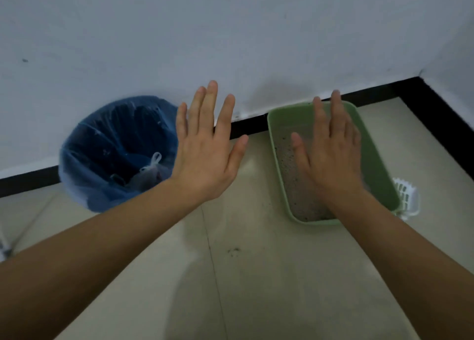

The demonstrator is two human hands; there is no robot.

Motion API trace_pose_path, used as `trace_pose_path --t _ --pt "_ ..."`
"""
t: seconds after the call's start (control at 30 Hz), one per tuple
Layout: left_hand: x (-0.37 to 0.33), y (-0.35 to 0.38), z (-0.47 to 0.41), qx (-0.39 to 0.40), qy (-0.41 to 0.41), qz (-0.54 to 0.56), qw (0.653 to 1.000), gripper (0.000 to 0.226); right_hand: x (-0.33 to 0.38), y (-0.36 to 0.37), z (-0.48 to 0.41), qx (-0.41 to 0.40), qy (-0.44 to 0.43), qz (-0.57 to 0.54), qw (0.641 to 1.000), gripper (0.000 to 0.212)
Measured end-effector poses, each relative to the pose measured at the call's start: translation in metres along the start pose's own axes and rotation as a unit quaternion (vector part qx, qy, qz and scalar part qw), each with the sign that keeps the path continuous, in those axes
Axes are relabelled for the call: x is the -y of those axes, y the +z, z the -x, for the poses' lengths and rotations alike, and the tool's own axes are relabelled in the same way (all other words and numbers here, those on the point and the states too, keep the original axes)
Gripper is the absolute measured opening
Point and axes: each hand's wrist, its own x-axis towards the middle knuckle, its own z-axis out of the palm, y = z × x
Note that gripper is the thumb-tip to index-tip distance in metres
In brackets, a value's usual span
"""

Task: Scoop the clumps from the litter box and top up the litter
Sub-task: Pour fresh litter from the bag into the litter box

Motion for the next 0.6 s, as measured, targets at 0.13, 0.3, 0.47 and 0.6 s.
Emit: trace_pose_path --t 0.13,0.3,0.47,0.6 --pt "0.015 -0.100 -0.017 0.055 -0.049 -0.017 0.997 0.067 0.049 -0.084 -0.038 0.030 0.012 -0.034 0.999 0.070" --pt "0.040 -0.282 -0.094 -0.002 -0.078 -0.035 0.996 0.067 0.124 -0.244 -0.132 0.011 -0.048 -0.037 0.998 0.072" --pt "0.057 -0.537 -0.194 -0.099 -0.093 -0.079 0.988 0.064 0.233 -0.462 -0.246 -0.056 -0.108 -0.068 0.990 0.071" --pt "0.061 -0.715 -0.225 -0.159 -0.145 -0.121 0.969 0.063 0.309 -0.611 -0.295 -0.108 -0.170 -0.098 0.975 0.069"
